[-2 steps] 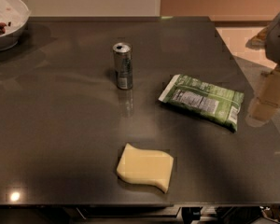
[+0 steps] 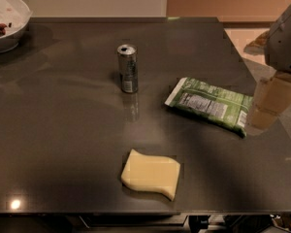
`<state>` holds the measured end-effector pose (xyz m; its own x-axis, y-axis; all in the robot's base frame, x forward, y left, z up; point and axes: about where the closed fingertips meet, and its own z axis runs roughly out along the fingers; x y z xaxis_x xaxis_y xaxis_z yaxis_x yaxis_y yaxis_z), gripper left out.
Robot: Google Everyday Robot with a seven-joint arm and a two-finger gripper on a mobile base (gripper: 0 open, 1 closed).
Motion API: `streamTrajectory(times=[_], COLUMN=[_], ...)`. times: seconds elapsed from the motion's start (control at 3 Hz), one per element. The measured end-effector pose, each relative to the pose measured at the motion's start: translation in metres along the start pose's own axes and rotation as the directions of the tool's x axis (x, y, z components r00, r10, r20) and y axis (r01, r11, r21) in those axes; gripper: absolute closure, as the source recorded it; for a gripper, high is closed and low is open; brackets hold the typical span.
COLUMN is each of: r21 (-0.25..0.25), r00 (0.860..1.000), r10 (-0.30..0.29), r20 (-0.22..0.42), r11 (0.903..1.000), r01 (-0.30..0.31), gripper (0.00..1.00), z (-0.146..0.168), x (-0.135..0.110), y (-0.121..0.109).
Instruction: Move sponge near redbull can
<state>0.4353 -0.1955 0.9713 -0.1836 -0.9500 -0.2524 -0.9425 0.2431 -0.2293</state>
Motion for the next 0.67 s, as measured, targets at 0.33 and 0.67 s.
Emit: streamTrajectory(times=[0.33, 0.67], r21=[-0.066, -0.137], r00=[0.997, 0.989], r10=[-0.04, -0.082], r20=[0.067, 0.125], r11=[0.9968, 0.9857], r01=[0.044, 0.099], gripper=[0.0, 0.0], z=[0.021, 0.046], x=[-0.025, -0.048], y=[0.023, 0.057])
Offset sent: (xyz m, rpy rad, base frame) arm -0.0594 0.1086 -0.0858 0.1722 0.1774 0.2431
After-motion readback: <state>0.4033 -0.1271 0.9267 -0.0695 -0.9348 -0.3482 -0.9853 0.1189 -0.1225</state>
